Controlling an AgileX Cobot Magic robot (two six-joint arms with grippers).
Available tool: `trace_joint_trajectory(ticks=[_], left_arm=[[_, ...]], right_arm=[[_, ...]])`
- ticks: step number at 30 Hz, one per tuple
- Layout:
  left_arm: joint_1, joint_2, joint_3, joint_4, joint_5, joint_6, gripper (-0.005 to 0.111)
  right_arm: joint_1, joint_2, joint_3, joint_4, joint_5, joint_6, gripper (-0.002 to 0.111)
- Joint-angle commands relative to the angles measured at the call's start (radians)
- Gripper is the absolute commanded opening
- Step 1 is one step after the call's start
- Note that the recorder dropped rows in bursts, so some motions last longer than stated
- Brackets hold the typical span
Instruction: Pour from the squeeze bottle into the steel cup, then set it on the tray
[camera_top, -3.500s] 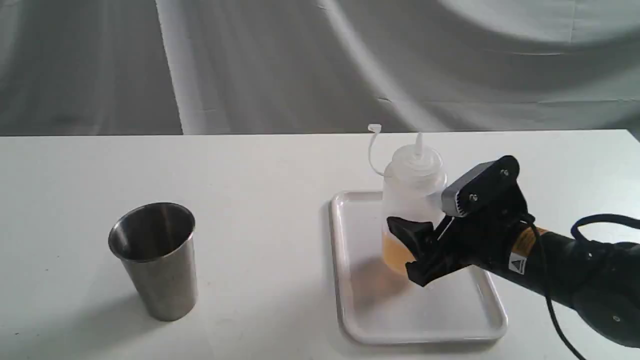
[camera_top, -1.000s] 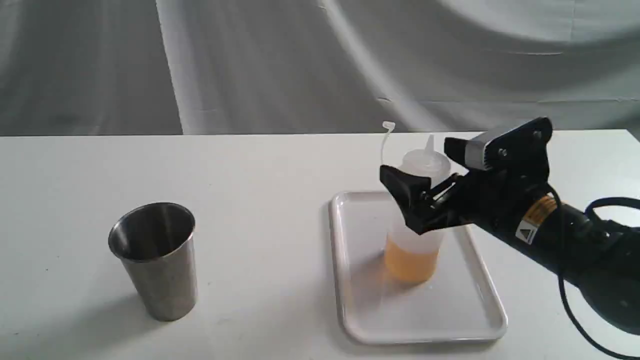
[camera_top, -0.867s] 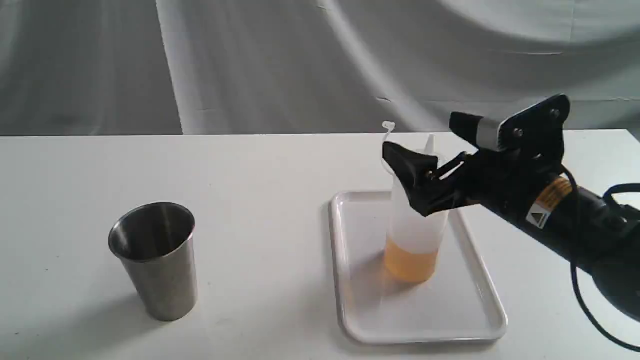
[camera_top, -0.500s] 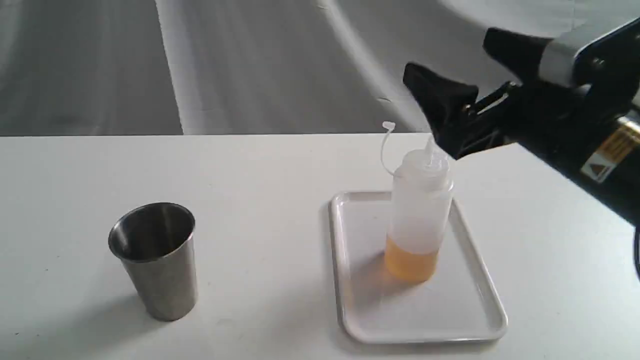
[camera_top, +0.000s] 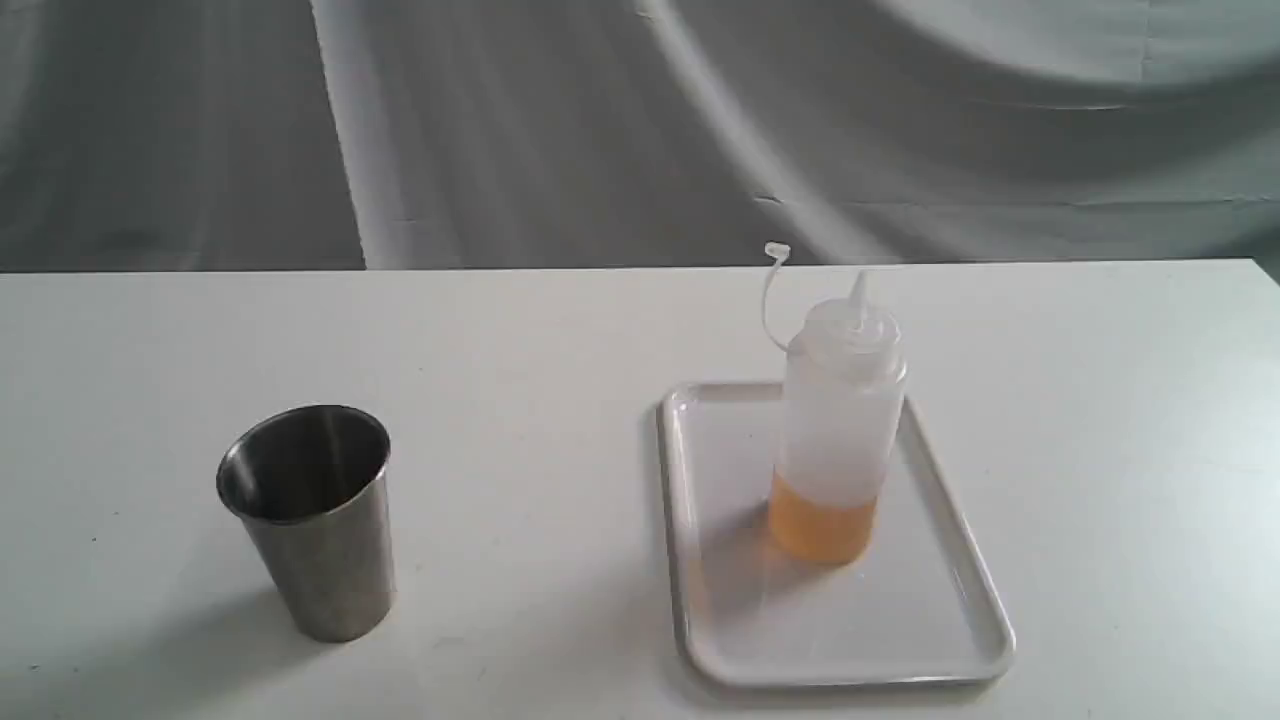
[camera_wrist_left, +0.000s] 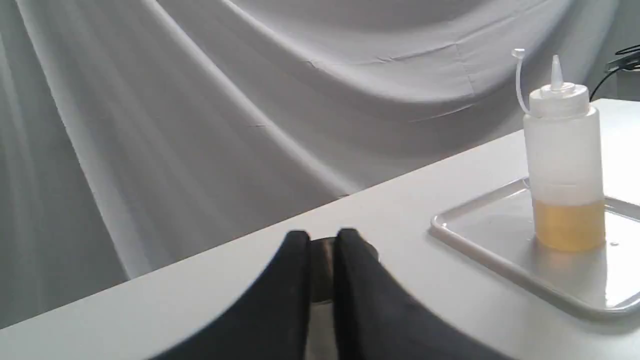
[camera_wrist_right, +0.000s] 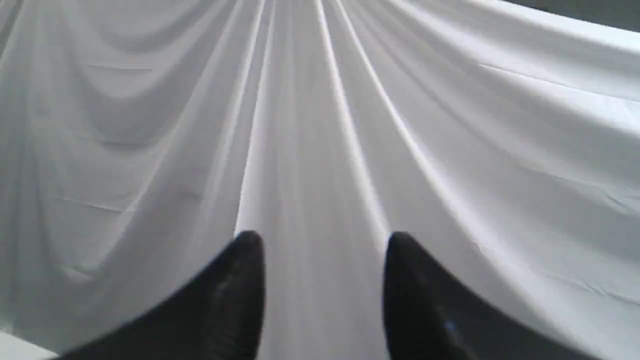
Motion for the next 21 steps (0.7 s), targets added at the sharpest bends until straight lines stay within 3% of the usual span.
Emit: trace_joint_trajectory(ticks=[1,5,12,21], left_arm=[[0.002,0.003,0.004,-0.002,-0.006,-0.003,0.008],[0.002,0.003,0.004,-0.002,-0.006,-0.003,0.008],[0.002,0.003,0.004,-0.002,-0.006,-0.003,0.008],[0.002,0.003,0.004,-0.002,-0.006,-0.003,0.008]], right_arm=[[0.002,-0.144,-0.001,-0.007,0.165,0.066,0.022],[0.002,-0.283,-0.001,0.000,0.290,0.111,0.000],[0.002,-0.455,-0.001,0.058,0.498,0.111,0.000],[0.002,-0.474,-0.001,0.062,0.521,0.111,0.000]])
